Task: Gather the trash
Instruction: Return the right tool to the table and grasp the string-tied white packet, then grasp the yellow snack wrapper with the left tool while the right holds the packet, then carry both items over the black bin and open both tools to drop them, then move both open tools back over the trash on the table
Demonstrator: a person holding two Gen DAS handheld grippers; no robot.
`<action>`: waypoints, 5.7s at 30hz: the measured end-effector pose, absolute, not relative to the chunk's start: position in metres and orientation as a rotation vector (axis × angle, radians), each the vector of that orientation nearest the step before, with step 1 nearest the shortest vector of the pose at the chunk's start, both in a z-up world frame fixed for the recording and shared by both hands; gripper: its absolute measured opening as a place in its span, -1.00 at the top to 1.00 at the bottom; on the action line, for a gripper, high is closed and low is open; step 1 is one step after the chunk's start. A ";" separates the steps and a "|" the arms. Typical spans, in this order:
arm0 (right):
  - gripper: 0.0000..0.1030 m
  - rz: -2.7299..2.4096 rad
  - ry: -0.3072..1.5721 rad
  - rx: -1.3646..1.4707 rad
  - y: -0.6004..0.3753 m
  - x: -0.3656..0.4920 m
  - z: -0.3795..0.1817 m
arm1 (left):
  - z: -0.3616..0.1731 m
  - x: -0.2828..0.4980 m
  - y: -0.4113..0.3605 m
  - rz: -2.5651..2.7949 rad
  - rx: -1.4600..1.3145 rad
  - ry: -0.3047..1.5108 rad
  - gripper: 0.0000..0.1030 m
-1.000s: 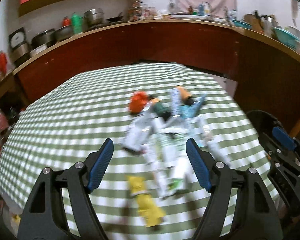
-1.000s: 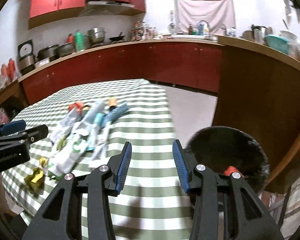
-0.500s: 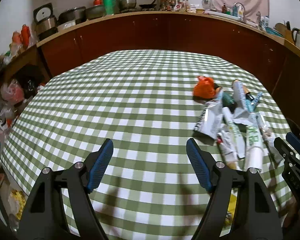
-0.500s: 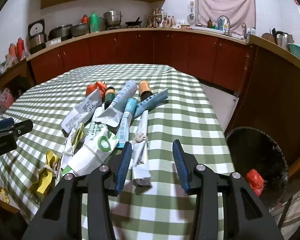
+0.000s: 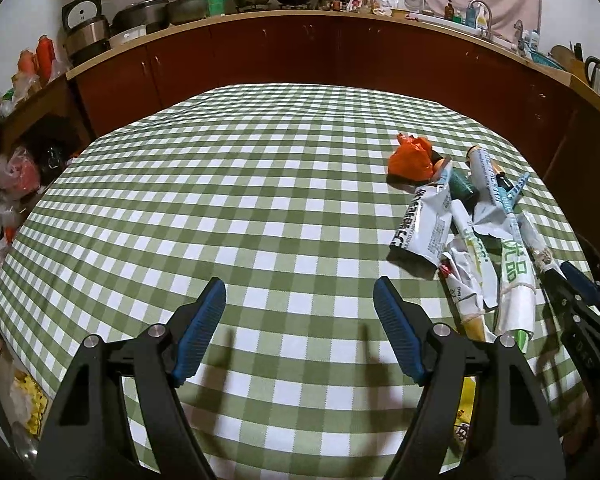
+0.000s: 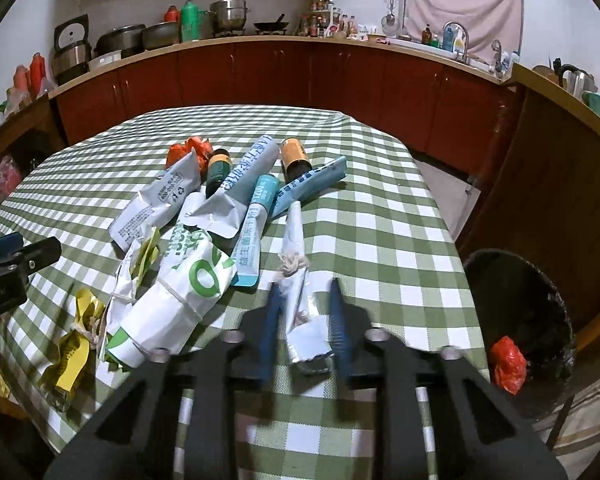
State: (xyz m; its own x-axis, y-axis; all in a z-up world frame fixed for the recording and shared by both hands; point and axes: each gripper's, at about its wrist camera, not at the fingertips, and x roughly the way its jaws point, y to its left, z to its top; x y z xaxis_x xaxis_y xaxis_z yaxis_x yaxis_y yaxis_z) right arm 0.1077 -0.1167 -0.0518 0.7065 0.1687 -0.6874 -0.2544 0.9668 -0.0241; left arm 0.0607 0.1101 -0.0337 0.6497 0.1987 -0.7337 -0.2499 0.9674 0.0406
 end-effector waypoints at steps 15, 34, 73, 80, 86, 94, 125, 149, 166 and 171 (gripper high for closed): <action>0.65 0.197 0.692 -0.087 -0.157 0.067 -0.039 | -0.020 0.039 0.074 0.199 -0.111 0.804 -0.58; 0.65 0.165 0.669 -0.015 -0.200 0.035 -0.035 | -0.050 0.022 0.037 0.126 -0.049 0.865 0.13; 0.65 -0.026 0.621 0.021 -0.277 0.057 -0.032 | -0.006 0.074 -0.076 -0.182 0.008 0.708 0.56; 0.65 -0.082 0.630 0.020 -0.301 0.071 -0.041 | -0.016 0.103 -0.126 -0.230 0.054 0.723 0.55; 0.65 -0.108 0.644 0.023 -0.317 0.083 -0.051 | -0.027 0.121 -0.165 -0.255 0.095 0.744 0.55; 0.65 -0.128 0.654 0.044 -0.338 0.094 -0.060 | -0.039 0.141 -0.202 -0.285 0.139 0.769 0.55; 0.10 -0.149 0.658 0.081 -0.352 0.099 -0.063 | -0.035 0.154 -0.206 -0.251 0.116 0.797 -0.11; -0.42 0.120 0.645 0.039 -0.198 0.088 -0.031 | 0.003 0.081 0.012 0.104 0.029 0.729 -0.45; -0.42 0.249 0.680 -0.035 -0.085 0.082 -0.034 | -0.016 0.050 0.124 0.276 -0.037 0.764 -0.53; -0.41 0.225 0.716 -0.057 -0.076 0.089 -0.044 | -0.022 0.052 0.132 0.275 -0.055 0.774 -0.53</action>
State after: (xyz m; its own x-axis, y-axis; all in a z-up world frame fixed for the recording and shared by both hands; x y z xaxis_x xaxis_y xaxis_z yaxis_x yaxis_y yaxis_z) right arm 0.0889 -0.0763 -0.0436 0.7317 0.1847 -0.6561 -0.2234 0.9744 0.0253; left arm 0.0524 0.1321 -0.0216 0.6813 0.2254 -0.6964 -0.2654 0.9627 0.0520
